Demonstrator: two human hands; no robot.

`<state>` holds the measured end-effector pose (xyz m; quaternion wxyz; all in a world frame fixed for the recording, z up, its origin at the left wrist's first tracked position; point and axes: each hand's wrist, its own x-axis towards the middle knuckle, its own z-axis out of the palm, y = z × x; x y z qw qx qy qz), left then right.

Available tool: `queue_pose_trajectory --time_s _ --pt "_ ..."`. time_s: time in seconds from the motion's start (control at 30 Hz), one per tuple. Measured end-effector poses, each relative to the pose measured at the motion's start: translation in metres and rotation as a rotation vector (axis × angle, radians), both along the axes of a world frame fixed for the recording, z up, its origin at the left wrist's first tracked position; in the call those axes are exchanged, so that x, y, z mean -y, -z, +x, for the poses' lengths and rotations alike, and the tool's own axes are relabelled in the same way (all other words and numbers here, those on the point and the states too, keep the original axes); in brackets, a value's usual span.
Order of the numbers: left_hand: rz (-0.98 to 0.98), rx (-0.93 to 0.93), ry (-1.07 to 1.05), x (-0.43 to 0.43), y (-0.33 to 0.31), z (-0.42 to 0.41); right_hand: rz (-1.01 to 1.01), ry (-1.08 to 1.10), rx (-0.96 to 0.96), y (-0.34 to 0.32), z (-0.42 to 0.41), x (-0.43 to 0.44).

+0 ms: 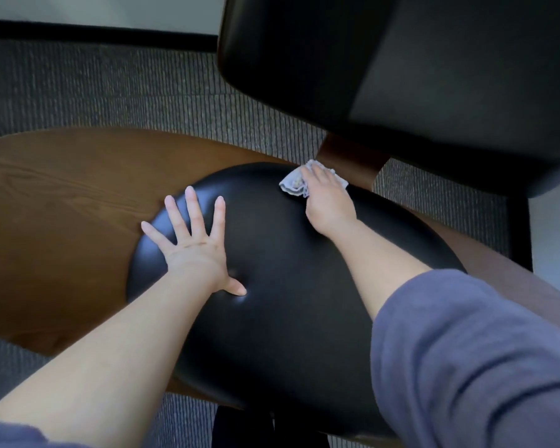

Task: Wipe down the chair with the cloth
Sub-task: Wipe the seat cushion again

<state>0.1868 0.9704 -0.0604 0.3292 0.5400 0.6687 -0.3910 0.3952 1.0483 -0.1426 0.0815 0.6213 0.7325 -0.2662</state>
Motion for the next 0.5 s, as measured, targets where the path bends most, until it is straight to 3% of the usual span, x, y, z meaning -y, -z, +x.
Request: queue_pose_trajectory --time_s 0.1,0.3,0.5 --pt "-0.009 -0.005 -0.002 -0.001 -0.002 0.0 0.032 0.089 0.019 -0.002 0.036 0.012" --pt "-0.021 -0.024 0.0 -0.003 -0.006 0.001 0.008 0.22 0.257 -0.014 0.125 0.057" --pt "-0.021 -0.044 0.001 -0.004 -0.006 0.005 -0.022 0.389 0.357 -0.017 0.112 0.056"
